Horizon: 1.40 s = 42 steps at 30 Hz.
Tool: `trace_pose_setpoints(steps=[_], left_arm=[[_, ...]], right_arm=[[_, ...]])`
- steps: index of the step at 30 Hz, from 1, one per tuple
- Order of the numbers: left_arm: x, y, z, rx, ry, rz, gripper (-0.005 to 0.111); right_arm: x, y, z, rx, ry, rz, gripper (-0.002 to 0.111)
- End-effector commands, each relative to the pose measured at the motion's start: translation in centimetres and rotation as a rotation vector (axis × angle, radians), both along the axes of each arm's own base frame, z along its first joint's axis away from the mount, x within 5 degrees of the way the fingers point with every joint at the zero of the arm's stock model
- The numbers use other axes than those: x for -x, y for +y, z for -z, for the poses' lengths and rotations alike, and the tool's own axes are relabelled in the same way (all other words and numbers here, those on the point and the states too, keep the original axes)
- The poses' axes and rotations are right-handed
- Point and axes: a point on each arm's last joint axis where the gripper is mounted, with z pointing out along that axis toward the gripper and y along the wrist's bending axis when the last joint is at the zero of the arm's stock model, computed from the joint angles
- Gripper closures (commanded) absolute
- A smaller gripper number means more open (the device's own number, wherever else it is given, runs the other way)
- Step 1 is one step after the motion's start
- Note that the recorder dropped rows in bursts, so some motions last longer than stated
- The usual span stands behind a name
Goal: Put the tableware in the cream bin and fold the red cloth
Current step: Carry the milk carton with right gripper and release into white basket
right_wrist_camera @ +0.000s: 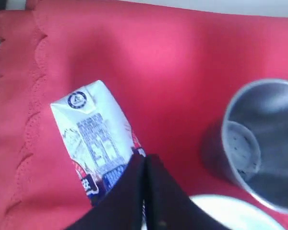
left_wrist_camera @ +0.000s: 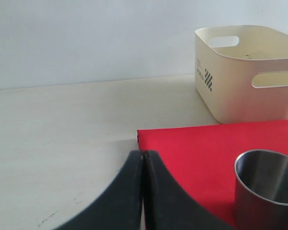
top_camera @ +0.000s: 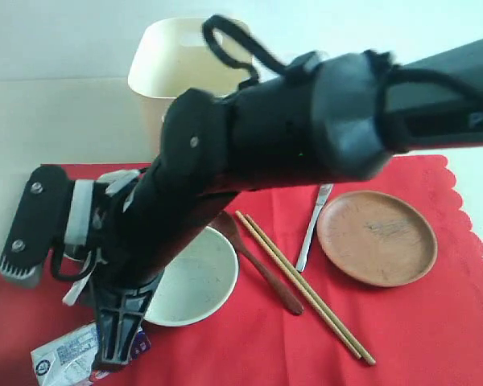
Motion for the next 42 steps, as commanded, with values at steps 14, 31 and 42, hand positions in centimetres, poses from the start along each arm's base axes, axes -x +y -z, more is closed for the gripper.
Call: trace_pose_setpoints(steps=[14, 31, 42], left_arm=[[0.0, 0.0, -0.1, 0.002, -0.010, 0.003, 0.104], [0.0, 0.0, -0.1, 0.002, -0.010, 0.003, 0.104], [0.0, 0.0, -0.1, 0.002, -0.010, 0.003, 0.104]], right_arm=[[3.0, 2.2, 2.3, 0.096, -0.114, -0.214, 0.045], [1.3, 4.0, 5.9, 0.321, -0.080, -0.231, 0.044], [1.5, 3.8, 6.1, 0.346, -0.063, -0.240, 0.055]])
